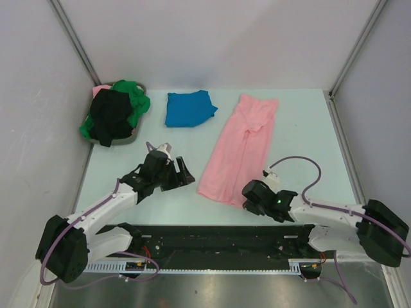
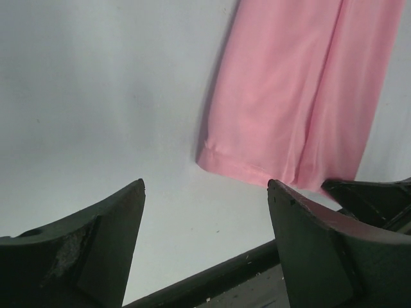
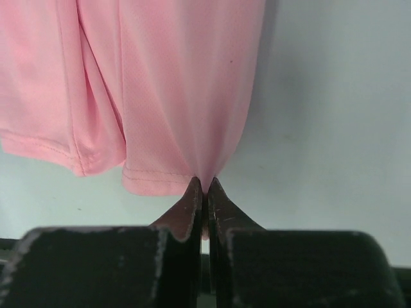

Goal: Fold and stack the t-shirts
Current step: Fold the tshirt

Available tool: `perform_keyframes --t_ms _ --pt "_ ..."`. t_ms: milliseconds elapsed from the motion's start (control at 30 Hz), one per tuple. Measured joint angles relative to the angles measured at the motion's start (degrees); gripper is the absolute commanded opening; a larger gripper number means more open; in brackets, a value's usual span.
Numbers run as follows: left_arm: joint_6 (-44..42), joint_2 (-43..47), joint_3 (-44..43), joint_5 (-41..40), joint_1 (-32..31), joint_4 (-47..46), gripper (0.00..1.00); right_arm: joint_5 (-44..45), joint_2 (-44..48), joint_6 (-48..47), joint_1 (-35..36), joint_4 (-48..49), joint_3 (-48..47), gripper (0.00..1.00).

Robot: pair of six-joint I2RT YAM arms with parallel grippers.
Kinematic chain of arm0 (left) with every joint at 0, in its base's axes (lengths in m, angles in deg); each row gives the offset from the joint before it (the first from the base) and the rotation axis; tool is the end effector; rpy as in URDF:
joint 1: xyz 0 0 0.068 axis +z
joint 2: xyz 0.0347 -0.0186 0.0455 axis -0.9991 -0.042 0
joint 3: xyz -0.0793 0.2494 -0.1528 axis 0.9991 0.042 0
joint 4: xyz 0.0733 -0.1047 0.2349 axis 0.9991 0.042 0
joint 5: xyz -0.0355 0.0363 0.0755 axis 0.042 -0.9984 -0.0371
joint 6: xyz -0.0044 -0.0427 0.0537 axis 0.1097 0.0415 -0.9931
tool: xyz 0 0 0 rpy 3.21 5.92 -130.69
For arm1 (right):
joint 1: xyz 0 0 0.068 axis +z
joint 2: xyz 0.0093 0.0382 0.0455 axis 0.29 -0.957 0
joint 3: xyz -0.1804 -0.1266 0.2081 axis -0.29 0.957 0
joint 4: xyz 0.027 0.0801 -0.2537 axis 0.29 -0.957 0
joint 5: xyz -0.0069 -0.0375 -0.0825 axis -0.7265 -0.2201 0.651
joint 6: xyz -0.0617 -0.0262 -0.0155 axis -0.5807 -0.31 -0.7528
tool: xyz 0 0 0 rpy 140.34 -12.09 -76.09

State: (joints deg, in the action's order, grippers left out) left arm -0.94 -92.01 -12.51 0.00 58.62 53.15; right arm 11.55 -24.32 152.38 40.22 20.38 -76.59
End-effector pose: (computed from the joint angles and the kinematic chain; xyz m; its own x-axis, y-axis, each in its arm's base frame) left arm 0.1883 -0.1113 0.2171 -0.8263 -0.3056 -0.4732 -0.0062 0.8449 -0.5349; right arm 0.1308 0.1687 0.1656 -0.8070 0.4130 -0.4222 0.2278 0.8772 0.4227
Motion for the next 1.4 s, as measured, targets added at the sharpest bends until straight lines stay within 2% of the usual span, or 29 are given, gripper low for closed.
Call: perform_keyframes --t_ms 200,233,300,333,367,467,633,767,867,1000,1100,1267,1400 --pt "1.64 -3.82 0.7 -0.04 -3.98 -2.64 0.82 3.1 12.55 1.05 1.7 -14.49 2.49 0.0" --pt "1.95 -4.37 0.7 -0.04 -4.7 -2.95 0.82 3.65 13.84 1.6 2.29 -16.55 2.89 0.22" --pt "2.73 -5.57 0.7 -0.11 -6.47 -3.82 0.81 4.48 15.96 3.08 3.58 -20.44 3.34 0.48" --pt "3.02 -6.03 0.7 -0.15 -7.32 -4.2 0.82 5.03 16.87 3.85 4.35 -22.64 3.41 0.68" --pt "3.41 -6.45 0.7 -0.28 -8.28 -4.63 0.82 5.49 17.73 4.5 5.01 -25.05 3.43 0.76" --pt "4.04 -7.06 0.68 -0.26 -10.03 -5.27 0.82 6.38 18.73 6.03 6.16 -28.79 3.43 0.89" --pt "4.35 -7.41 -0.09 -0.39 -10.67 -5.31 0.82 8.7 18.62 5.55 9.03 -32.15 0.5 0.91" --pt "4.35 -7.43 -1.38 -0.94 -10.67 -5.27 0.82 9.31 13.81 2.38 9.94 -29.38 -5.75 0.87" --pt "4.33 -7.43 -1.66 -1.55 -10.67 -5.25 0.82 8.85 10.08 0.48 10.34 -24.79 -7.43 0.81" --pt "4.33 -7.41 -1.66 -1.77 -10.67 -4.9 0.82 8.02 6.19 -0.85 10.36 -20.06 -7.43 0.65" --pt "4.31 -7.41 -1.66 -1.79 -10.67 -4.66 0.82 7.58 4.17 -1.68 10.32 -16.76 -7.45 0.59" --pt "4.22 -7.41 -1.66 -1.99 -10.67 -4.33 0.82 6.95 0.68 -2.56 10.29 -12.48 -7.65 0.55" --pt "4.0 -7.39 -1.66 -2.1 -10.67 -4.17 0.82 6.47 -2.62 -3.06 10.29 -10.34 -8.52 0.48"
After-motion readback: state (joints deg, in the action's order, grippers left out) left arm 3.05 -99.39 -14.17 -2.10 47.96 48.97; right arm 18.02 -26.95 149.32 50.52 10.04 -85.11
